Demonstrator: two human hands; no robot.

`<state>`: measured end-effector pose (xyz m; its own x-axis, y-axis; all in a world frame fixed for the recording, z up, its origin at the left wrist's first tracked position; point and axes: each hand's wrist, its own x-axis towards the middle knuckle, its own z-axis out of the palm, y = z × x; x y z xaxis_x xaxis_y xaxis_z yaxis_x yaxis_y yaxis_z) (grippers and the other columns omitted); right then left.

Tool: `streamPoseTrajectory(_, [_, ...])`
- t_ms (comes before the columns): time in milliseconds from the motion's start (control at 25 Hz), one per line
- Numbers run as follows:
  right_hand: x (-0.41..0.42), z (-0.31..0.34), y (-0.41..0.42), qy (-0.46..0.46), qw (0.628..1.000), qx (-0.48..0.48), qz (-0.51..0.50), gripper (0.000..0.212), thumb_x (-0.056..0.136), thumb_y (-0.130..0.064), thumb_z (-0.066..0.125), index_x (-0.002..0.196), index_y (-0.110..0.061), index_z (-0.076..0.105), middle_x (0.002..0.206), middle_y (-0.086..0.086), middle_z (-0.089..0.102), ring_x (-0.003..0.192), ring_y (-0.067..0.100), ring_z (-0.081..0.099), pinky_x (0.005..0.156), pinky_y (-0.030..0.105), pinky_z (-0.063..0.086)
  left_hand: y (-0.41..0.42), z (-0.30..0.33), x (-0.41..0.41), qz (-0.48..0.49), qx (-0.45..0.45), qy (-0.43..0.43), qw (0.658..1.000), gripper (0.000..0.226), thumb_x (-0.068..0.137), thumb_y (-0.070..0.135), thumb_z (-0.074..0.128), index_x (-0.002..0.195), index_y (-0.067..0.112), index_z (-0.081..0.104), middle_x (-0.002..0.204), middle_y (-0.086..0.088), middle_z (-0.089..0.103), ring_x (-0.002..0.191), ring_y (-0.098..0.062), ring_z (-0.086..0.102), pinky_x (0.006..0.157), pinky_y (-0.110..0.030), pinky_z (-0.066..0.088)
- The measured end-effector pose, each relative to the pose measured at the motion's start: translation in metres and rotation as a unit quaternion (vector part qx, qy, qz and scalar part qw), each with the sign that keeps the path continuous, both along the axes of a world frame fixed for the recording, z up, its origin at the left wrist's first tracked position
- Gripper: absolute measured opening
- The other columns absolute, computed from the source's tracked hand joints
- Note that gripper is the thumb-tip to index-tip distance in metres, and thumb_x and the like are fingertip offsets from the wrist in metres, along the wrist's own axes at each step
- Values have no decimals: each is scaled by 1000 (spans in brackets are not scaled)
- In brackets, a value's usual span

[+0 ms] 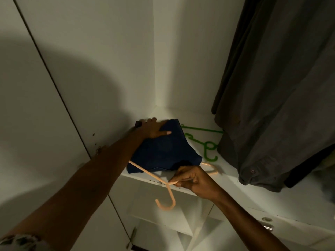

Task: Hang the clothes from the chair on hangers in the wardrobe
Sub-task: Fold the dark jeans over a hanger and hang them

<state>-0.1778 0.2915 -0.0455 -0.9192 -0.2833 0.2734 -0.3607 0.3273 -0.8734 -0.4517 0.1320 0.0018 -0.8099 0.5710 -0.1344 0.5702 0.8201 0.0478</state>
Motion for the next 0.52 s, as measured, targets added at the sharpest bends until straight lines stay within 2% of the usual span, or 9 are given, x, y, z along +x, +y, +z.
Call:
streamPoseTrajectory(120, [5, 32, 2, -8, 998, 10, 55, 25, 90, 1, 71, 111, -8, 79, 100, 6, 70, 94, 23, 68, 85, 41, 57, -5, -13, 7, 2, 22, 18, 1000, 84, 87, 88, 25, 158, 43, 18, 141, -20, 51, 133, -40, 47, 111, -71, 22])
streamPoseTrajectory(280, [6, 60, 8, 26, 989, 88, 114, 23, 90, -5, 73, 112, -10, 79, 100, 2, 71, 92, 21, 69, 78, 47, 57, -6, -21, 11, 7, 19, 49, 999, 83, 91, 84, 21, 159, 35, 23, 144, -19, 49, 134, -37, 45, 113, -64, 22])
streamPoseTrajectory(400, [7, 60, 13, 23, 998, 15, 63, 24, 89, 0, 72, 111, -7, 78, 101, 5, 72, 95, 23, 70, 84, 40, 58, -7, -35, 6, 16, 31, 53, 998, 89, 90, 84, 9, 161, 32, 14, 153, -17, 43, 141, -37, 38, 114, -69, 17])
streamPoseTrajectory(520, [-7, 55, 26, 47, 997, -43, -47, 24, 80, 6, 78, 103, -1, 77, 96, 8, 75, 91, 26, 73, 81, 35, 60, -8, -32, 9, 18, 27, 16, 999, 92, 90, 84, 14, 162, 30, -4, 167, -16, 16, 153, -36, 17, 117, -69, 7])
